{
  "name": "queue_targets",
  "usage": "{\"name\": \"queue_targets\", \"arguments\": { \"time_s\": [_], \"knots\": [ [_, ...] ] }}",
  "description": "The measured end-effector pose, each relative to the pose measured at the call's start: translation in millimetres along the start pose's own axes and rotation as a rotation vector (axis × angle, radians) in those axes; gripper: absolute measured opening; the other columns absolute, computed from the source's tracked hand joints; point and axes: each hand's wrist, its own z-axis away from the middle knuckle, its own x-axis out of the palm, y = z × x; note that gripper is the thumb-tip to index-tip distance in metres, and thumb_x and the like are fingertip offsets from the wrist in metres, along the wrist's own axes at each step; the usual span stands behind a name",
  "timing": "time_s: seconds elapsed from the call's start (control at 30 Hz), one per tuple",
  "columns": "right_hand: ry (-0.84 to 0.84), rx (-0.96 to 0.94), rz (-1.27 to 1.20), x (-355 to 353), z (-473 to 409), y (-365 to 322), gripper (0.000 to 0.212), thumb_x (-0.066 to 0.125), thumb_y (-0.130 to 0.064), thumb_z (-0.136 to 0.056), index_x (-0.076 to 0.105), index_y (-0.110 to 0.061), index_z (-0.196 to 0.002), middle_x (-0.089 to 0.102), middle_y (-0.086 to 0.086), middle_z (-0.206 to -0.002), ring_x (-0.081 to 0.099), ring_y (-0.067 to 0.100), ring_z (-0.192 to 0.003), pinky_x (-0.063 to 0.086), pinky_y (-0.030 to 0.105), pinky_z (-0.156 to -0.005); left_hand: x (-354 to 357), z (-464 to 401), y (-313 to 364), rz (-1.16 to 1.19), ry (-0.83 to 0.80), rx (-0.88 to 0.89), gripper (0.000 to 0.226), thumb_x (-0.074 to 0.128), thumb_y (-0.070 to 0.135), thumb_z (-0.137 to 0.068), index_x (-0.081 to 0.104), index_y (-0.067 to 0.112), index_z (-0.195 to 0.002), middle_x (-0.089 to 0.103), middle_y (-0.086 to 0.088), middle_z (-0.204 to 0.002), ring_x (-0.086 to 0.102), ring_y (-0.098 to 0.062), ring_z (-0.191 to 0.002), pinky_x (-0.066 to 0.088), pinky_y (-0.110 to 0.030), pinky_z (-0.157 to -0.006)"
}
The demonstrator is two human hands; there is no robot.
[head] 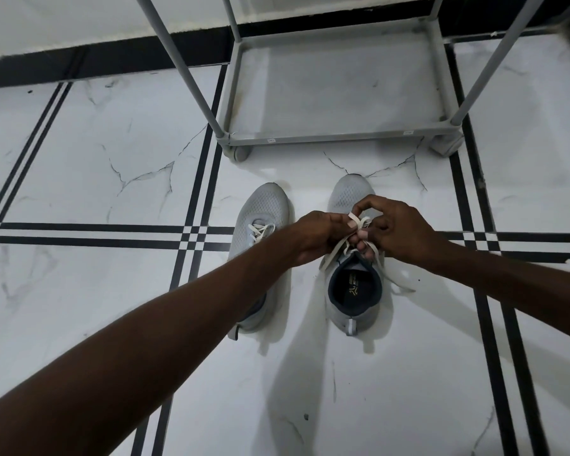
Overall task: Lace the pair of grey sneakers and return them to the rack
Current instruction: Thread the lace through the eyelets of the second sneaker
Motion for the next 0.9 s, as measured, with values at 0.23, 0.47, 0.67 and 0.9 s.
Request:
{"name": "queue_targets", "arguments": {
  "time_s": [0.23,0.47,0.67,0.9],
  "knots": [
    [-0.084,0.065,-0.125,-3,-8,5,0.025,0.061,0.001,-0.089,0.057,-0.016,-0.107,0.071,0.021,-0.077,0.068,0.027,-0.061,0.048,0.021,-0.046,2,-1,-4,0.004,0.027,0.06,0.013,0.058,0.01,-0.095,0.066,0.003,-0.087,0.064,-0.013,-0.085,0.062,-0.011,-0.068,0.055,-0.018,-0.07],
    [-0.179,0.198,-0.241,-12,-16,24,0.016,0.067,0.001,-0.082,0.057,-0.009,-0.091,0.068,0.024,-0.077,0.064,0.032,-0.069,0.038,0.046,-0.069,-4,1,-4,-0.411,0.086,0.262,0.012,0.067,0.012,-0.089,0.073,0.003,-0.093,0.069,-0.009,-0.078,0.06,-0.015,-0.069,0.052,-0.025,-0.07],
    [-0.258,0.265,-0.335,-15,-20,25,0.02,0.058,0.011,-0.084,0.054,-0.005,-0.097,0.064,0.025,-0.076,0.061,0.031,-0.063,0.045,0.041,-0.069,3,10,9,-1.207,0.213,0.503,0.007,0.075,0.023,-0.075,0.072,0.016,-0.076,0.067,0.002,-0.065,0.057,-0.011,-0.061,0.039,-0.025,-0.06],
    [-0.376,0.351,-0.455,-18,-28,26,0.028,0.041,0.005,-0.092,0.061,0.005,-0.112,0.063,0.027,-0.09,0.06,0.032,-0.07,0.044,0.042,-0.073,24,12,-4,-1.389,0.512,0.735,0.019,0.068,0.026,-0.072,0.06,0.011,-0.081,0.069,-0.009,-0.074,0.062,-0.035,-0.067,0.04,-0.034,-0.056]
  ]
}}
